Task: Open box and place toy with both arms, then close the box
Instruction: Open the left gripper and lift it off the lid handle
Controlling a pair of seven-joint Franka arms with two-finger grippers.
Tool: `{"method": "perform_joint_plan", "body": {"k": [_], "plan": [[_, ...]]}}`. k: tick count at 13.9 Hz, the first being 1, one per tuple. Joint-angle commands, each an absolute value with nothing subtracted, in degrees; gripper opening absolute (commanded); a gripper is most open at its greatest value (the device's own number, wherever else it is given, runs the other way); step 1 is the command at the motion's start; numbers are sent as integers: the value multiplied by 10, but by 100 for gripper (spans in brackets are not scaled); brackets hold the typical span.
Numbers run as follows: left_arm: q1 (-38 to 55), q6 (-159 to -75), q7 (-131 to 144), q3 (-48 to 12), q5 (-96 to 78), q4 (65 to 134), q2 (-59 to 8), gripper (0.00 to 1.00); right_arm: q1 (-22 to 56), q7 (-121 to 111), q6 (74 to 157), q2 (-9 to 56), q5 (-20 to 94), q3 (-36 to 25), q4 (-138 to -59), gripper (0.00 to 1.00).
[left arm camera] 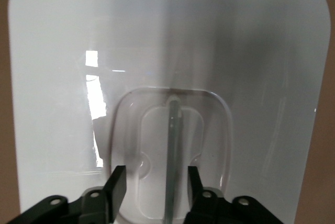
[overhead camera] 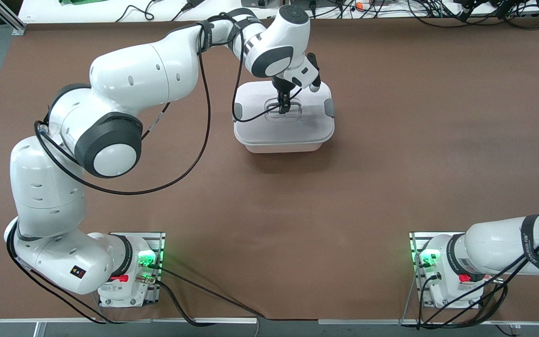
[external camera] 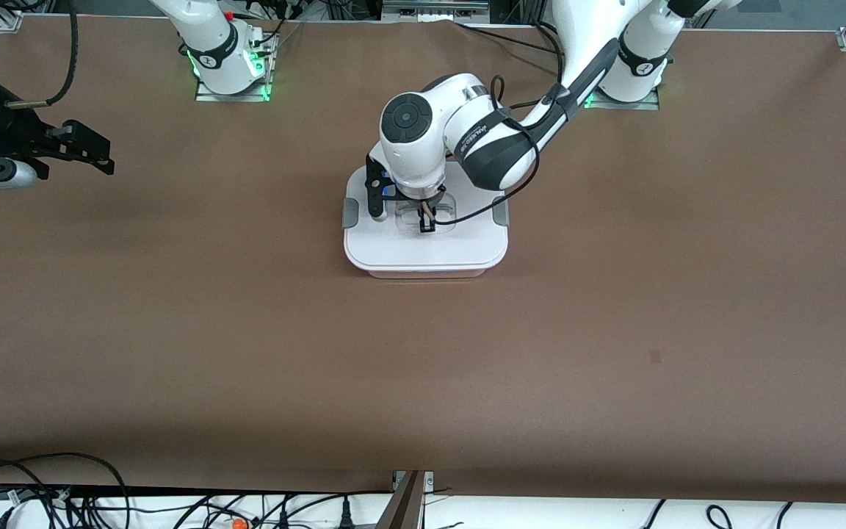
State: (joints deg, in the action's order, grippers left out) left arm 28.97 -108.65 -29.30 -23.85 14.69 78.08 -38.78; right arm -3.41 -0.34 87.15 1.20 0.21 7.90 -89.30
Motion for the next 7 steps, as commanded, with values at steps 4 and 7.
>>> {"method": "perform_joint_plan", "body": {"k": [4, 7], "plan": [[258, -990, -290, -243, 147, 695, -384, 100, -34, -2, 860, 16, -5, 81, -882, 100], [218, -973, -290, -243, 128, 663, -381, 100, -34, -2, 860, 16, -5, 81, -884, 100]]}}
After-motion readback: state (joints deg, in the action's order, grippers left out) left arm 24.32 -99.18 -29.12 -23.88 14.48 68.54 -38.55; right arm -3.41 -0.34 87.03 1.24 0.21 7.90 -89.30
